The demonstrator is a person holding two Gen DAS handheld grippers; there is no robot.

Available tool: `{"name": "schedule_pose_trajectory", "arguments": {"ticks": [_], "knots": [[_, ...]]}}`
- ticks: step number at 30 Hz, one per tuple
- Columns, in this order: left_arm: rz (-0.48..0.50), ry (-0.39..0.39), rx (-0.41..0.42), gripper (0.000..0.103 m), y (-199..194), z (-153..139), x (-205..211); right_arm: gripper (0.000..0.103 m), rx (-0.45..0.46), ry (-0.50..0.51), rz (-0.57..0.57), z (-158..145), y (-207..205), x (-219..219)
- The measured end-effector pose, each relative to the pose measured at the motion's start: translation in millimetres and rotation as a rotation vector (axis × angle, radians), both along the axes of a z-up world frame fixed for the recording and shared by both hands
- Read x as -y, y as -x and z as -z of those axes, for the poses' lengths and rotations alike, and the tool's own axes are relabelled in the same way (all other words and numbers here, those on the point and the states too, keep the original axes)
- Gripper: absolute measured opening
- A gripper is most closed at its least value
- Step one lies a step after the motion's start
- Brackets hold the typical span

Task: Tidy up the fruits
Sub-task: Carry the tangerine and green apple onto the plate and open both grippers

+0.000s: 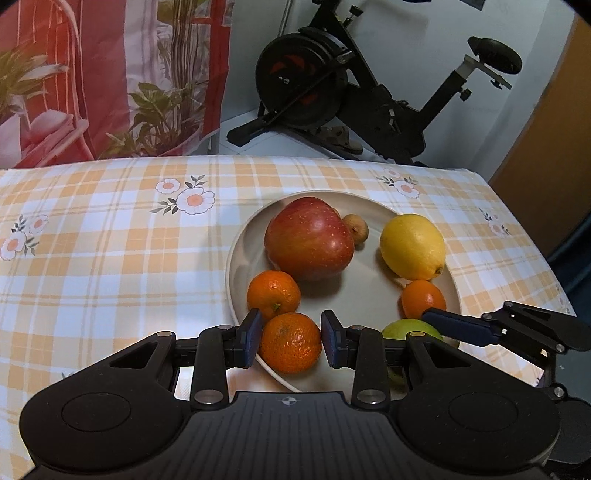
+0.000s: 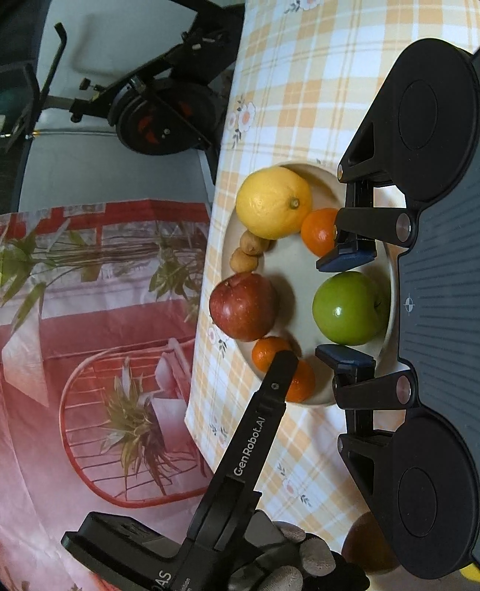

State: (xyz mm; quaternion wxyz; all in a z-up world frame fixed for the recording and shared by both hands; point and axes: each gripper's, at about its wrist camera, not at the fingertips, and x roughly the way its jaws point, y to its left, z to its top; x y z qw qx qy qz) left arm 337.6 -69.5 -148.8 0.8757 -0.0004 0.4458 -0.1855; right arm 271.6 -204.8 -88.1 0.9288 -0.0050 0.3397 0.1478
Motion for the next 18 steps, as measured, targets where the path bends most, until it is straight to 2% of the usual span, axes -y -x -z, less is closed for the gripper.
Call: {"name": "schedule_pose_trajectory", "arguments": {"ticks": [12,18], "knots": [[-0.047,0.016,0.037,0.037,6,-10,-6,0.041,0.031,0.050,0.080,-12,14,13],[-0.040,0.023,0.074,0.038,24,-26,-14,0.041,0.046,0.013,0.108,-24,32,15]]}}
